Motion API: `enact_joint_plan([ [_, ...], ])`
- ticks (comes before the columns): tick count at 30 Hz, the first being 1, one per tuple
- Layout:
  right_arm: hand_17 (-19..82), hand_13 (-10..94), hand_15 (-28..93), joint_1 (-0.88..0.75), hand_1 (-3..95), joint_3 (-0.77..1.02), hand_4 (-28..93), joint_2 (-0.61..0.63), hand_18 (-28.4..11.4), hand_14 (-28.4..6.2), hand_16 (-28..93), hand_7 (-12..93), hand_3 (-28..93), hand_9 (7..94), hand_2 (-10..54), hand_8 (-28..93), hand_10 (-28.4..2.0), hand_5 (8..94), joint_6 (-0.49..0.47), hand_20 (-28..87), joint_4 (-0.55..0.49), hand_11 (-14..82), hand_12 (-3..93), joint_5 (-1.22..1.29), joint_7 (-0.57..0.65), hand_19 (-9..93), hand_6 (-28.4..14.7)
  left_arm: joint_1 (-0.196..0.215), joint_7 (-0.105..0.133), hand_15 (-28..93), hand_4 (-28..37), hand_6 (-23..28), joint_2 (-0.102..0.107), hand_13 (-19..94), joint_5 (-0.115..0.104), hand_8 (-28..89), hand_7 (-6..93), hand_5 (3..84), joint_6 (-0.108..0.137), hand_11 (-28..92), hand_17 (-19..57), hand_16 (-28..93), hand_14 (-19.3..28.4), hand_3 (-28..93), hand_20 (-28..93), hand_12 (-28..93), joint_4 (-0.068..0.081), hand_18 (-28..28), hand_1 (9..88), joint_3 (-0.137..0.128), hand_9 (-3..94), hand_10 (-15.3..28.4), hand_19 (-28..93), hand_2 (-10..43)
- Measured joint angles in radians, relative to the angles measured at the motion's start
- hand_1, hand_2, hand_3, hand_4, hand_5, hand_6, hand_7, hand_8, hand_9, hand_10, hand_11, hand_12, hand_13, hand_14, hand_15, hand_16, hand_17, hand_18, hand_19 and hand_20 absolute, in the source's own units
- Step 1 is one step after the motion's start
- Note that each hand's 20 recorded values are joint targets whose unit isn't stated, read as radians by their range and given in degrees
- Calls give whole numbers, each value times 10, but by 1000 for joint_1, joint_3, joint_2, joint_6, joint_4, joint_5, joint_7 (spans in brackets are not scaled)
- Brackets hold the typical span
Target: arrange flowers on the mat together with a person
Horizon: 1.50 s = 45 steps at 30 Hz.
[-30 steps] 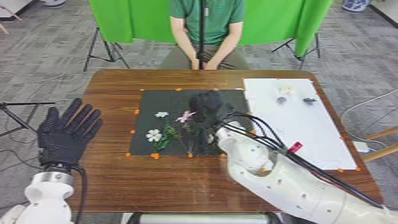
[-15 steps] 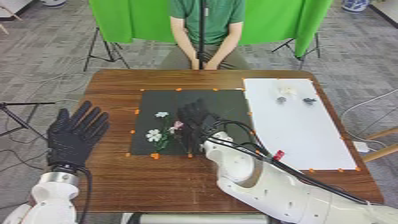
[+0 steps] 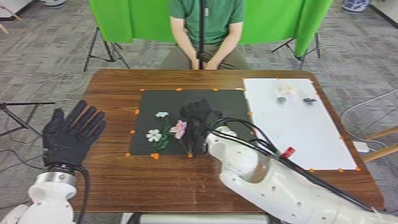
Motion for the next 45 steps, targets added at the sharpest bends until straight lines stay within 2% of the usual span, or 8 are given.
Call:
enact_joint_plan([
  [4,247,457,364,-29,549,40,-283,5,-162,-101,200,225,771,536,-95,-145,-124,494,-57,261,-54,157,186,13,-4,587,2,0,3,331,-283,80,0,282,0,-90,118,414,0,189,-56,-51,162,687,145,104,0,145,255,-1,368,155,319,131],
  [9,248,449,332,-101,517,144,-283,22,-151,-110,179,216,754,520,-91,-137,-131,490,-69,171,-137,142,179,75,7,523,-5,3,4,312,-283,78,-2,291,0,-91,119,417,-1,184,-54,-60,152,686,142,98,0,145,256,-7,378,145,316,131],
  [12,242,429,314,-160,475,232,-283,40,-145,-116,170,216,733,495,-28,-136,-139,479,-57,144,-197,131,174,139,12,500,-11,8,10,306,-283,77,-4,292,0,-91,119,418,-1,184,-54,-61,150,685,140,96,-2,145,257,-14,379,144,315,131],
  [17,212,369,282,-268,383,414,-283,56,-144,-127,156,193,714,420,120,-127,-152,387,32,113,-251,100,163,389,-4,464,-16,19,16,294,-283,76,-7,296,1,-92,118,419,-1,184,-53,-63,145,687,140,93,-4,144,257,-29,383,143,316,131],
  [19,192,341,260,-314,332,494,-280,62,-148,-134,153,178,705,401,144,-120,-154,377,72,109,-261,95,162,507,-50,444,-20,21,16,287,-283,76,-8,297,2,-92,118,419,-2,182,-53,-64,143,688,140,92,-4,144,257,-33,383,143,315,130],
  [26,147,287,184,-480,211,766,-259,72,-158,-150,179,122,679,358,126,-89,-155,360,39,120,-295,51,160,803,-316,360,-30,24,26,278,-283,76,-8,295,3,-92,116,419,-9,179,-52,-62,140,688,139,90,-4,144,256,-46,382,143,314,130],
  [32,136,280,147,-581,162,946,-254,67,-163,-158,202,96,669,349,131,-75,-168,366,-8,128,-310,28,161,1118,-336,333,-38,27,30,276,-283,75,-6,293,5,-91,115,417,-17,177,-52,-59,141,687,138,91,-4,143,256,-58,379,144,312,130],
  [45,130,283,99,-672,133,1090,-251,60,-166,-158,237,89,670,348,123,-69,-161,386,50,139,-317,27,157,1599,-454,296,-36,46,58,270,-283,74,-6,291,4,-90,113,415,-23,175,-52,-57,140,683,137,92,-9,143,257,-96,377,145,311,129],
])
